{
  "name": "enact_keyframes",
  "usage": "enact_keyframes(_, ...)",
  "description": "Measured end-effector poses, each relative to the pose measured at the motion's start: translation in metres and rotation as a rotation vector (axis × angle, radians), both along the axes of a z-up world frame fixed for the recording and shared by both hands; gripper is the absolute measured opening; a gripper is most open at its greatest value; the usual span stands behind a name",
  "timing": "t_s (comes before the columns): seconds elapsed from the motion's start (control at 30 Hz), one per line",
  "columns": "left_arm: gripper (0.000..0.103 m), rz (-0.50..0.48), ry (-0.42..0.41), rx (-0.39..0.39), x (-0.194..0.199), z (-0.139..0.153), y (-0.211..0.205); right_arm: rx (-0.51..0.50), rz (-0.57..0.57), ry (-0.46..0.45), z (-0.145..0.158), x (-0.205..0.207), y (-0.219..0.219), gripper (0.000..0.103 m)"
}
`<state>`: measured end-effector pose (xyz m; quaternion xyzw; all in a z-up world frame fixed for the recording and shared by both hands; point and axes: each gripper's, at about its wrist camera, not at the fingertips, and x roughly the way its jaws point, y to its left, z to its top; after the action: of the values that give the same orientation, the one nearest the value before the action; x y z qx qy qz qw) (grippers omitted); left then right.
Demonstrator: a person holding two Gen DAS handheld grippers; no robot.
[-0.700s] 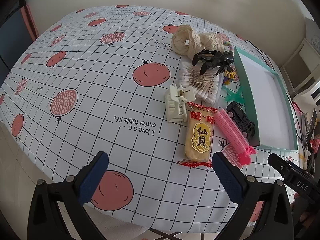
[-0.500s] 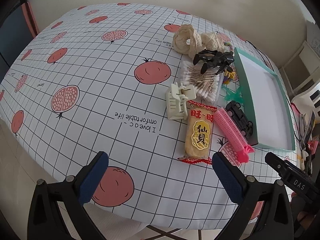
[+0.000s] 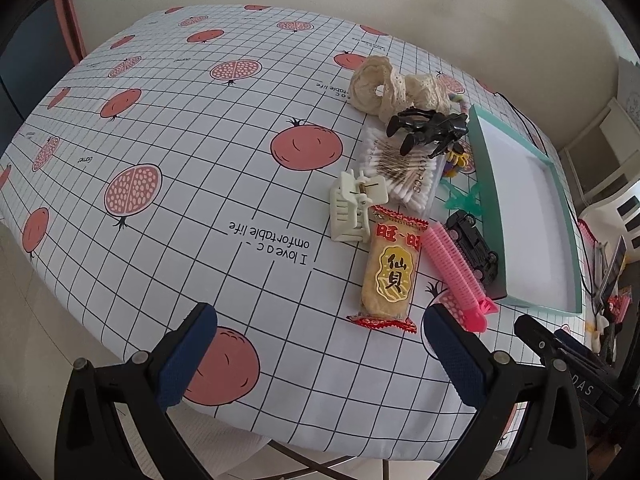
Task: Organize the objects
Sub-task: 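Move the right tool toward the pink roller while the left tool approaches the cracker packet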
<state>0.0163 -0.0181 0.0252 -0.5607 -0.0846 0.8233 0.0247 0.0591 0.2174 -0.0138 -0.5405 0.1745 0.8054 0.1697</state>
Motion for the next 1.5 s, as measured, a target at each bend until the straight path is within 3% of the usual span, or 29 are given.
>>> enact_keyframes(0.77, 0.103, -0.002, -0.032, 0.041, -0.015, -0.004, 0.002, -0.006, -0.046, -0.011, 0.005, 0.008, -0.011, 0.103)
enact_keyframes(0.9, 0.103, 0.037, -0.046, 0.002, -0.037, 0.001, -0.007, 0.014, -0.054, 0.002, 0.011, -0.001, -0.009, 0.103)
enact_keyframes(0.97, 0.103, 0.052, -0.07, -0.017, -0.054, 0.004, -0.011, -0.01, -0.059, -0.045, 0.012, -0.033, -0.001, 0.103)
enact_keyframes(1.03, 0.103, 0.036, -0.081, -0.023, -0.075, 0.009, -0.01, -0.045, -0.025, -0.052, 0.018, -0.059, 0.002, 0.103)
enact_keyframes(1.23, 0.103, 0.025, -0.058, -0.019, -0.123, 0.013, -0.008, 0.025, 0.055, 0.01, 0.044, -0.11, 0.005, 0.103)
enact_keyframes(1.4, 0.103, 0.028, -0.126, 0.0, -0.118, 0.0, -0.006, 0.023, 0.127, -0.025, 0.041, -0.104, -0.013, 0.103)
enact_keyframes(1.5, 0.103, 0.015, -0.073, -0.027, -0.106, 0.012, 0.001, -0.001, 0.163, 0.0, 0.041, -0.093, -0.027, 0.103)
